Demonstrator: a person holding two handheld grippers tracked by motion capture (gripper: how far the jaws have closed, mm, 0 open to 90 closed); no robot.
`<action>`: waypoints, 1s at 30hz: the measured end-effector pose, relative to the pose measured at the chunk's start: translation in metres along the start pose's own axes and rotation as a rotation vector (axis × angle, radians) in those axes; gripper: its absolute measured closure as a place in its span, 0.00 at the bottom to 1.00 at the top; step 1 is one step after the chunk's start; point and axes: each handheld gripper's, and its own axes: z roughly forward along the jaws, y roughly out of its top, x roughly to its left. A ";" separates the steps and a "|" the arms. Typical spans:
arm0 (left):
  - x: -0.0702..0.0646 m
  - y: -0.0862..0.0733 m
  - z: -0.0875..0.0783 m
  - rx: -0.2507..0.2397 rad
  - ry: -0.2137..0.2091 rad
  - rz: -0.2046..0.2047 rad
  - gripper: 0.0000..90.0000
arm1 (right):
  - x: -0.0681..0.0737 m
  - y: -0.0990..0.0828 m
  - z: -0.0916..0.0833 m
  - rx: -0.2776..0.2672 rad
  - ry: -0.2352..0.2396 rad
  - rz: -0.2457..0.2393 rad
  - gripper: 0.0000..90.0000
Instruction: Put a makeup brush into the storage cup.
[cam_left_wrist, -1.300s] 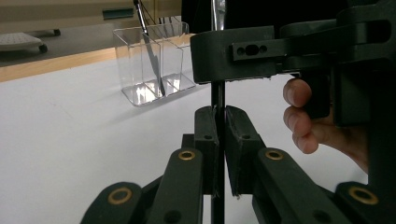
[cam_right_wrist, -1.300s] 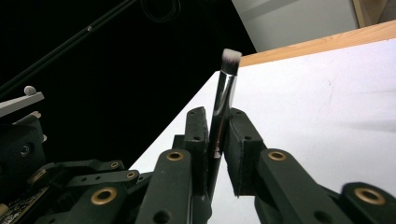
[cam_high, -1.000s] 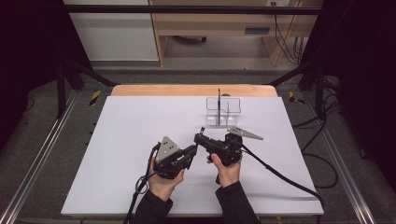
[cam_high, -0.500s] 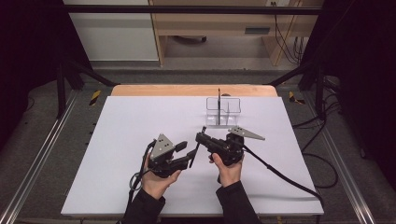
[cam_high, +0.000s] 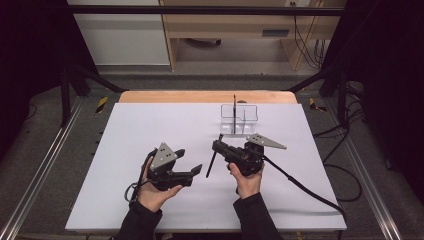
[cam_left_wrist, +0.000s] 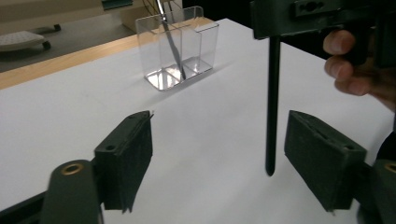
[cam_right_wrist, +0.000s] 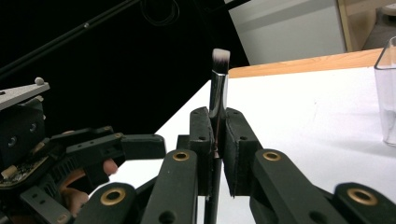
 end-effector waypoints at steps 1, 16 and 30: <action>0.004 -0.002 -0.004 0.004 0.011 -0.006 0.22 | 0.000 0.000 0.000 0.003 -0.001 -0.006 0.93; 0.030 -0.023 -0.027 0.007 0.063 -0.024 0.10 | -0.003 0.005 -0.004 0.013 -0.033 -0.091 0.93; 0.053 -0.037 -0.042 0.017 0.119 -0.046 0.09 | -0.011 0.013 -0.004 0.015 -0.091 -0.159 0.93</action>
